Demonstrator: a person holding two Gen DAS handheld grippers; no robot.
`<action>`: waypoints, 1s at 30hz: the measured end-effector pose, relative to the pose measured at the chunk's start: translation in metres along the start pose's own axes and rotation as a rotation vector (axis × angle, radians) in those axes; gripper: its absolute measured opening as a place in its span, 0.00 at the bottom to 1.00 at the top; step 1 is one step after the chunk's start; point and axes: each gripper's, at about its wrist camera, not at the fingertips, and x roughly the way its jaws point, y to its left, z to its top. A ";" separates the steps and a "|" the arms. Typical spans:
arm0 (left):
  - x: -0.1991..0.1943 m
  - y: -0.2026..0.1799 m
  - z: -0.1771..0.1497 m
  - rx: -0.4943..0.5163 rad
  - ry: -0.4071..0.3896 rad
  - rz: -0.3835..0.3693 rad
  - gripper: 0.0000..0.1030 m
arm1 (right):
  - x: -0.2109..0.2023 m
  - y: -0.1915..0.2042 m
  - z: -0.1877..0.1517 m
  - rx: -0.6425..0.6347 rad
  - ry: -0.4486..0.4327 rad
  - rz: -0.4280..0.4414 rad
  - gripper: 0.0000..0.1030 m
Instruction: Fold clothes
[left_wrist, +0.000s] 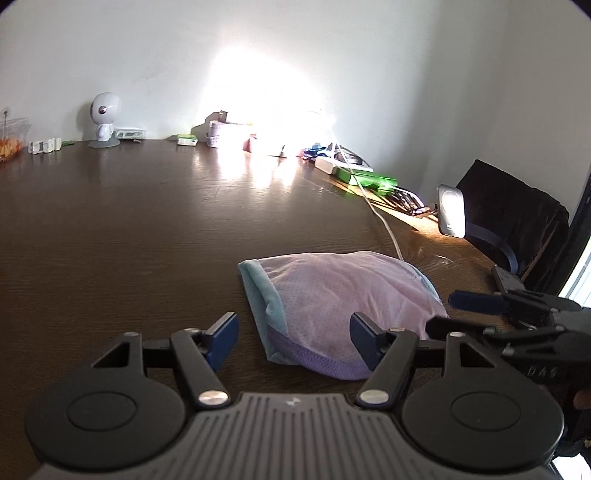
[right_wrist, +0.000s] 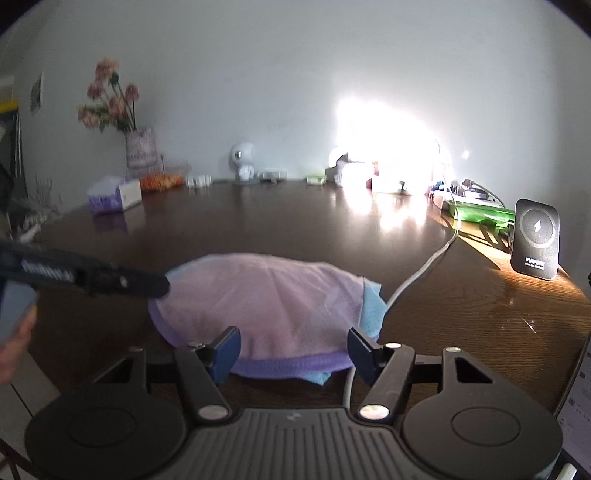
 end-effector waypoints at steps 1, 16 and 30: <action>0.004 -0.002 -0.002 0.012 0.016 0.008 0.66 | 0.001 -0.002 0.000 0.009 0.004 -0.003 0.61; 0.014 -0.019 -0.013 0.149 0.043 0.053 0.44 | 0.024 0.030 -0.006 -0.327 0.068 -0.125 0.41; 0.010 -0.005 -0.004 0.037 0.082 0.051 0.08 | 0.040 0.002 0.008 -0.110 0.074 0.051 0.17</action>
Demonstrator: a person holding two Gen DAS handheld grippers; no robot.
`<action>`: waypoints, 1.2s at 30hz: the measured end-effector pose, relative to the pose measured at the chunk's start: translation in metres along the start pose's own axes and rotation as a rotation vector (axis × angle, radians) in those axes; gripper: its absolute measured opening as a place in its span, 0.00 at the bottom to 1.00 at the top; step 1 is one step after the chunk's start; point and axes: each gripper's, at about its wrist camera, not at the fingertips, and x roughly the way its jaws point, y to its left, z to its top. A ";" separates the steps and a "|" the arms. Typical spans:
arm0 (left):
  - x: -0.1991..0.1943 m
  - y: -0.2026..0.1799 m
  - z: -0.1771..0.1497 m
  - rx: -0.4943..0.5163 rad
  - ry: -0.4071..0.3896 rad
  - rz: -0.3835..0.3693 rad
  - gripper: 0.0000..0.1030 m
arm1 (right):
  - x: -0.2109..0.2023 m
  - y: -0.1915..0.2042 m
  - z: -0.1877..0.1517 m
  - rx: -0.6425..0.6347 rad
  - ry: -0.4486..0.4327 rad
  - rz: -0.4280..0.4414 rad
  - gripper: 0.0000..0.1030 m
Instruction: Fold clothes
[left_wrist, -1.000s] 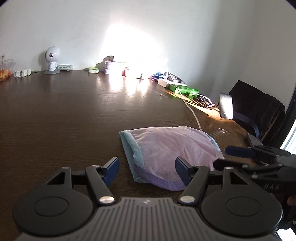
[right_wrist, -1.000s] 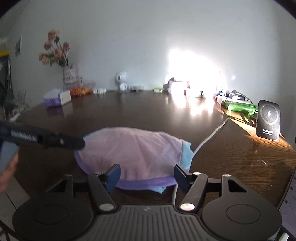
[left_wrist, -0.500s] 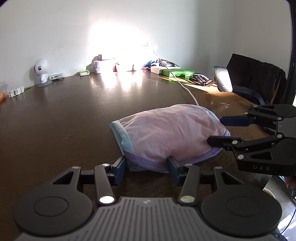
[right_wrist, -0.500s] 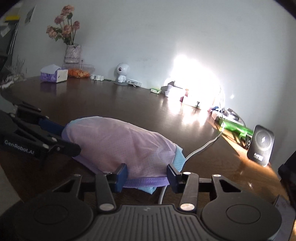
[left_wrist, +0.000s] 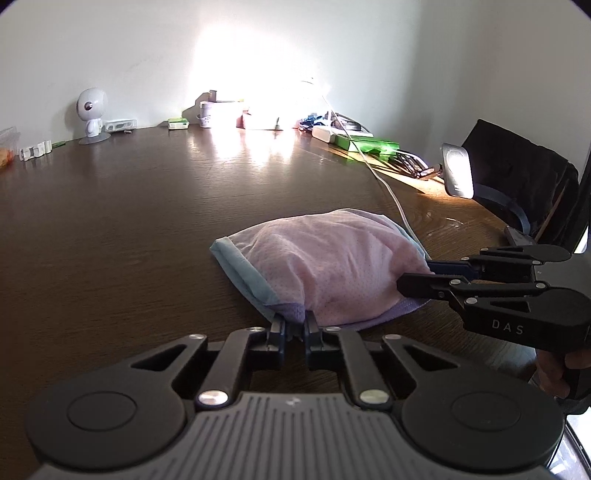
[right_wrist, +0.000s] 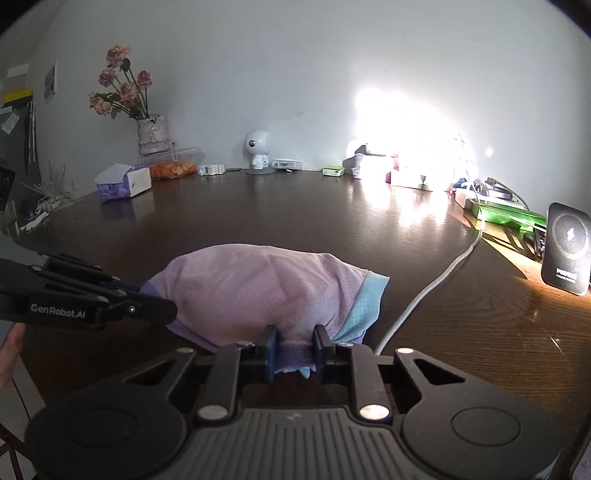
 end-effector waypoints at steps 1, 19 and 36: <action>-0.001 0.004 -0.001 -0.005 0.002 0.003 0.09 | 0.000 0.001 0.002 -0.005 -0.004 0.003 0.17; 0.030 0.017 0.040 0.019 0.047 0.082 0.11 | 0.025 0.012 0.030 0.003 0.114 -0.014 0.10; 0.157 0.082 0.160 0.109 0.120 0.148 0.09 | 0.168 -0.056 0.147 0.069 0.246 -0.017 0.08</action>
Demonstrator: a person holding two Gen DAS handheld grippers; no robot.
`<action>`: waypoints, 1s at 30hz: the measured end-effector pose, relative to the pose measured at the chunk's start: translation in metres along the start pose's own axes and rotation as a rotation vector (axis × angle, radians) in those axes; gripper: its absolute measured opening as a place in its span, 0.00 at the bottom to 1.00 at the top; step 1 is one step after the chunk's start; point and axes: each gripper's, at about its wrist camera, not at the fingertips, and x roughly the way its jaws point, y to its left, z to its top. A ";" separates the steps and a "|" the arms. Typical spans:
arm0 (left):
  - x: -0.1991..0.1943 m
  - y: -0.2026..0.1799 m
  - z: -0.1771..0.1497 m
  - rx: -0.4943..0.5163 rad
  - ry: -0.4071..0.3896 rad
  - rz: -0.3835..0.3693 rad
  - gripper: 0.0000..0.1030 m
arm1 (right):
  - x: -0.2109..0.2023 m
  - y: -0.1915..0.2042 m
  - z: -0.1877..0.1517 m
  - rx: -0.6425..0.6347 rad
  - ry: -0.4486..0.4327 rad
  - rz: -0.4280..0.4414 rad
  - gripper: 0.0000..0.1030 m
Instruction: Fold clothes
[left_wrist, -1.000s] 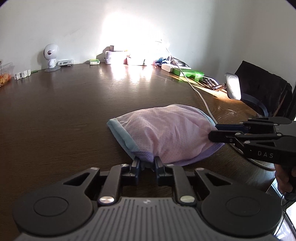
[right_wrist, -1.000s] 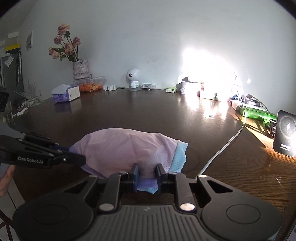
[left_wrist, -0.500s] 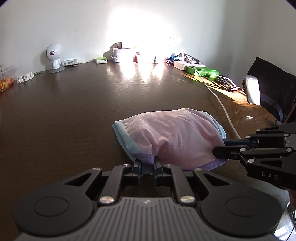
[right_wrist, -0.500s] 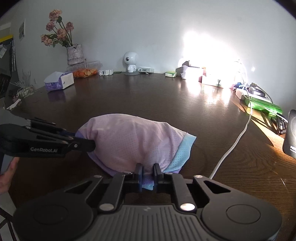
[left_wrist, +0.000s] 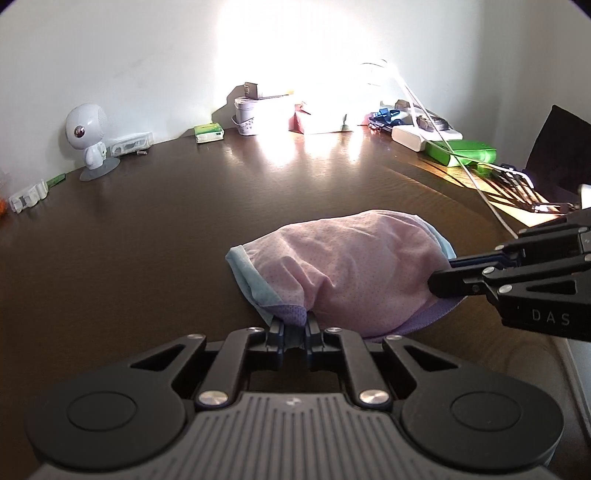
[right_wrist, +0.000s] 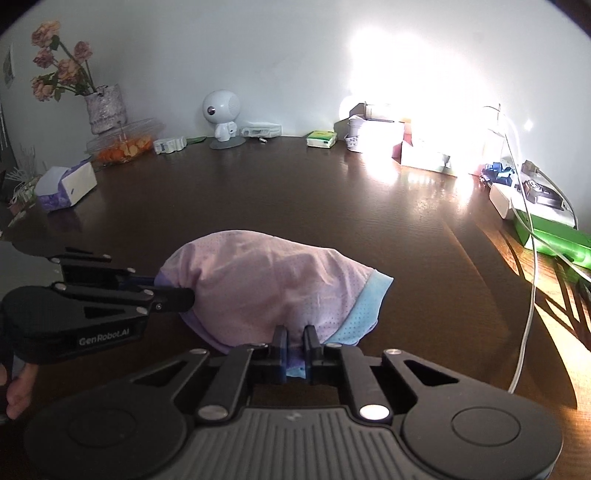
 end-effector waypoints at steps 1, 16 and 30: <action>0.009 0.002 0.008 0.010 -0.001 0.004 0.09 | 0.009 -0.005 0.010 0.004 0.003 -0.006 0.08; 0.140 0.072 0.115 -0.076 -0.030 0.095 0.10 | 0.149 -0.050 0.138 0.004 -0.018 -0.100 0.08; 0.090 0.087 0.107 -0.125 -0.078 0.215 0.75 | 0.097 -0.072 0.146 0.061 -0.139 -0.153 0.38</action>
